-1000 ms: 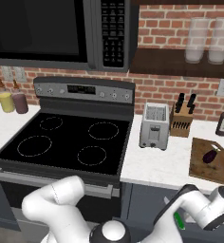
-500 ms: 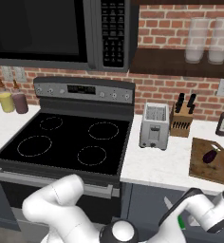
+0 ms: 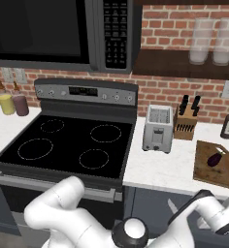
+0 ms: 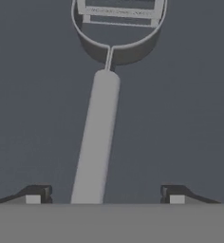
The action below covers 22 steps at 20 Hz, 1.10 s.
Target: Place the appropriate cutting tool for cutting the eggplant skin on the cutting board.
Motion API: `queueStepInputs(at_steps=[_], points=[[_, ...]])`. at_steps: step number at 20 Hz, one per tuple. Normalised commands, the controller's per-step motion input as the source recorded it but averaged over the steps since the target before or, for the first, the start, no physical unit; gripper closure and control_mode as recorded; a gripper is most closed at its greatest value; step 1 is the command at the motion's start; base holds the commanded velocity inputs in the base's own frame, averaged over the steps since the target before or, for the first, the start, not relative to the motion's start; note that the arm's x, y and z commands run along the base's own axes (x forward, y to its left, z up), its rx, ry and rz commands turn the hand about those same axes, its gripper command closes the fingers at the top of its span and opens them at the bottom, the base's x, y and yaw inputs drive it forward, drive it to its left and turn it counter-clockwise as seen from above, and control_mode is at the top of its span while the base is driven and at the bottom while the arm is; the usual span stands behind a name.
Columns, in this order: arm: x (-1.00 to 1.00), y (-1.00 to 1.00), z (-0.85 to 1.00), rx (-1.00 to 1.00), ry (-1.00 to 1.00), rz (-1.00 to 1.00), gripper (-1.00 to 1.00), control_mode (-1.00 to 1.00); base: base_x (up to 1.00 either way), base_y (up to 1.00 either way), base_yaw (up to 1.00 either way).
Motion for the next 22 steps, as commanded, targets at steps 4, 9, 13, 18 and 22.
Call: queueStepInputs(at_steps=[4,9,13,18,22], points=[[0.00,0.00,-0.47,0.00,0.00,0.00,1.00,-1.00,0.00,0.00,0.00],[-0.09,0.00,-0.34,0.00,0.00,0.00,1.00,-1.00,0.00,0.00,0.00],[-0.49,0.04,-0.22,0.00,0.00,0.00,1.00,-1.00,0.00,0.00,0.00],[-0.59,0.04,-0.06,0.00,0.00,0.00,1.00,-1.00,0.00,0.00,0.00],[-0.71,0.16,0.24,0.00,0.00,0.00,1.00,-1.00,0.00,0.00,0.00]])
